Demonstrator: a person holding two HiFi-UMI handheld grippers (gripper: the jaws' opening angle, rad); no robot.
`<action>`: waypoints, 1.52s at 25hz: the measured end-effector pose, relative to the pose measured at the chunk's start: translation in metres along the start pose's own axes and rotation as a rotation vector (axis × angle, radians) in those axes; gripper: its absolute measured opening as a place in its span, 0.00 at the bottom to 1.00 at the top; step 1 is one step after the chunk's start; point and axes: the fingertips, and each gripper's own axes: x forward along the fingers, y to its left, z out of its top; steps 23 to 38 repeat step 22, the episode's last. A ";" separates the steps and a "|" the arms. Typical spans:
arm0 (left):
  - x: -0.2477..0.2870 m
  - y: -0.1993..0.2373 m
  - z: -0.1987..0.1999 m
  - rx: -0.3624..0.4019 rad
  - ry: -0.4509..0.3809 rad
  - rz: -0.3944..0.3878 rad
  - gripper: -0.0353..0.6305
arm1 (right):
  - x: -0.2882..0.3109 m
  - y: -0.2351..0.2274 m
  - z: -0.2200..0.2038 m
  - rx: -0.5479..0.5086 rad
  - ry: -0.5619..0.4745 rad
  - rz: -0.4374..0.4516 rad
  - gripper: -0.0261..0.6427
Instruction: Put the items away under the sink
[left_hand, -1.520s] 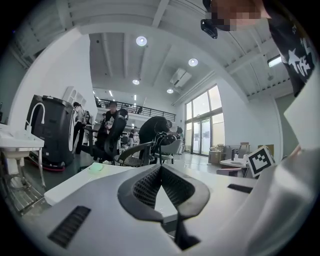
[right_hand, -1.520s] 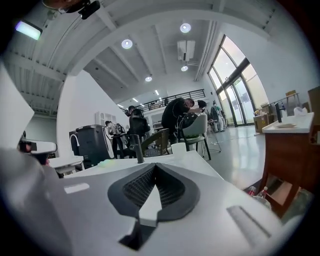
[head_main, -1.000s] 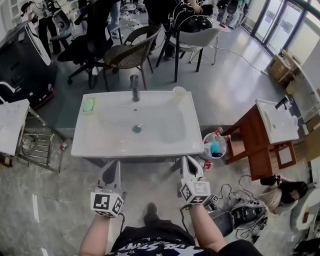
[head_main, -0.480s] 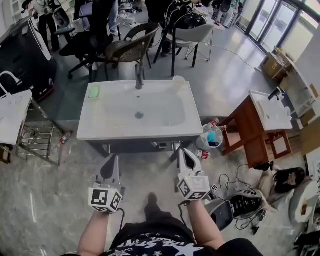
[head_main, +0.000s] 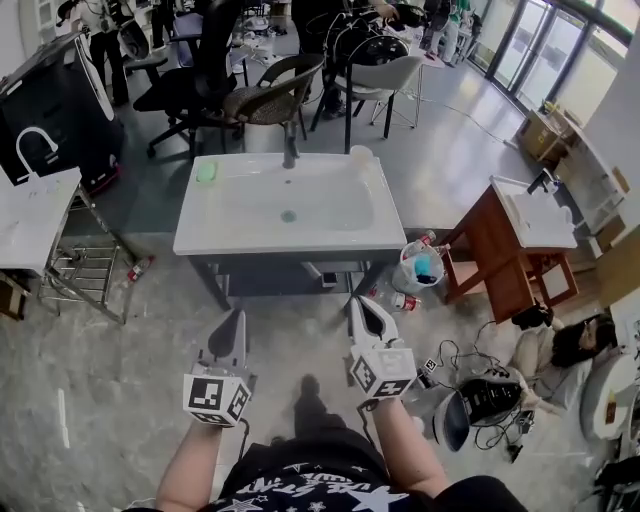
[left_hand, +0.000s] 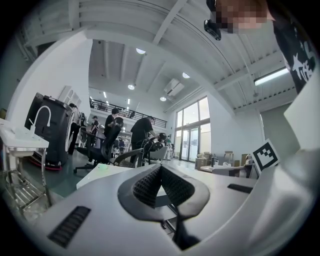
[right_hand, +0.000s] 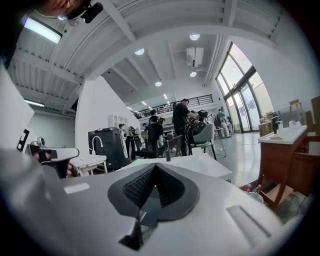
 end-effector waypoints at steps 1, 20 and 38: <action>-0.008 -0.002 0.003 0.000 -0.001 -0.002 0.07 | -0.007 0.006 0.001 -0.005 -0.001 0.006 0.04; -0.099 -0.040 0.006 0.001 -0.019 -0.041 0.07 | -0.103 0.057 -0.016 -0.053 0.030 0.040 0.04; -0.105 -0.045 0.004 0.004 -0.015 -0.043 0.07 | -0.112 0.059 -0.017 -0.056 0.030 0.045 0.04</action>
